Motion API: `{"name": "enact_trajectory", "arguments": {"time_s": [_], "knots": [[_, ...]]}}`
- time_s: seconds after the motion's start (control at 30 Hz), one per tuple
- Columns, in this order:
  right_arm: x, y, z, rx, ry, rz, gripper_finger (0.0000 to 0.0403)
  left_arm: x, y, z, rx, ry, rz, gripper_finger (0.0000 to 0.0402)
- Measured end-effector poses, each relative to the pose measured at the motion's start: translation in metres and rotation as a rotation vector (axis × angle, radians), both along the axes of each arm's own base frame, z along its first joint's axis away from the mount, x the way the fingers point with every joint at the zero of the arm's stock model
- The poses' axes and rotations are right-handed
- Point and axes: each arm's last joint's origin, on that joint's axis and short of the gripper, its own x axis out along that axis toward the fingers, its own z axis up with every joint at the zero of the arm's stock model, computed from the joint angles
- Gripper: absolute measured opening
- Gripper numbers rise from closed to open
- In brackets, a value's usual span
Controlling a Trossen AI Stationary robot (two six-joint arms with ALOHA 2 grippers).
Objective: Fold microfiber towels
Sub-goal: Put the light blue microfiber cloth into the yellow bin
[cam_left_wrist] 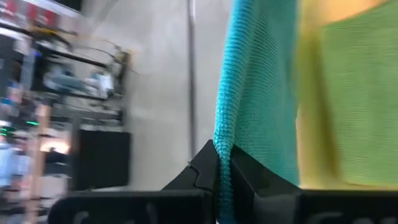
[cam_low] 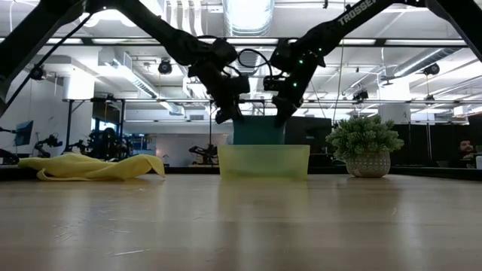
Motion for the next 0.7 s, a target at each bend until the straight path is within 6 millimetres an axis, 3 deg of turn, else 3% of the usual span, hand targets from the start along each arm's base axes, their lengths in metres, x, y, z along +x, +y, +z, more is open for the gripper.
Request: {"name": "enact_trajectory", "arguments": {"time_s": [0.17,0.47,0.7], "knots": [[0.001,0.009,-0.004,0.051,0.040,0.012,0.0008,0.001,-0.017,-0.016,-0.102,0.017,0.013,0.0000],[0.002,0.030,-0.003,0.117,0.078,0.040,0.0008,0.012,-0.050,-0.025,-0.158,0.083,-0.018,0.0000],[0.000,0.042,-0.028,0.254,0.066,0.072,0.0009,0.010,-0.066,-0.047,-0.273,0.064,0.024,0.0000]]}}
